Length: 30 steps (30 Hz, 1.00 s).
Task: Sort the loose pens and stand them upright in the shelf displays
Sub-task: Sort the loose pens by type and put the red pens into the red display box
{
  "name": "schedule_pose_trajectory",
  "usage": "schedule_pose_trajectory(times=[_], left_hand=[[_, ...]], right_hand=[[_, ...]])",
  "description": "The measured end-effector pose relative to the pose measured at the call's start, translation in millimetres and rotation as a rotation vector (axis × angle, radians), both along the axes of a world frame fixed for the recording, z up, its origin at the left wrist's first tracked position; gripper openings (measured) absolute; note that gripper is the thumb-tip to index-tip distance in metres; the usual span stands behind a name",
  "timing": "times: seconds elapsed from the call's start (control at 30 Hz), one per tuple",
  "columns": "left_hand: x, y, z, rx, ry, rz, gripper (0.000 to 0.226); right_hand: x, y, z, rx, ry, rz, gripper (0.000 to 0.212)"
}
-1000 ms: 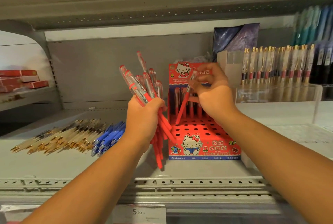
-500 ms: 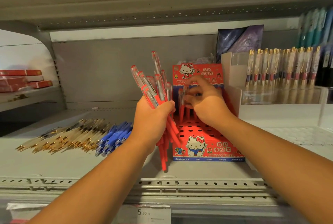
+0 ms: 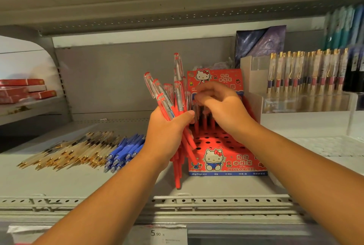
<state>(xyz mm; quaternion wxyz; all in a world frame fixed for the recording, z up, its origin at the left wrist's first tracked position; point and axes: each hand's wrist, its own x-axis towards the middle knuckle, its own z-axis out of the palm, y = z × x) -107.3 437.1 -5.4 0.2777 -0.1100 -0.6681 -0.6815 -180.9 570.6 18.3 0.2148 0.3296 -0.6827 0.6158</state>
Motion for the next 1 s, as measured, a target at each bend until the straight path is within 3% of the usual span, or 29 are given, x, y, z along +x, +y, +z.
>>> schedule_pose_trajectory(times=[0.13,0.3,0.67,0.83,1.0], left_hand=[[-1,1,-1,-0.019,0.019,-0.032,0.002],[-2,1,-1,-0.021,0.012,-0.050,0.003],[-3,1,-1,-0.004,-0.098,-0.026,0.005],[-5,0,0,0.030,-0.106,0.020,0.011],[-7,-2,-1,0.026,-0.110,0.079,0.012]], right_hand=[[8,0,0,0.001,-0.133,0.200,0.016],[10,1,0,-0.033,-0.197,0.261,0.020],[18,1,6,-0.193,-0.293,0.239,0.018],[16,2,9,-0.323,-0.270,0.180,0.028],[10,7,14,-0.447,-0.231,0.099,0.019]])
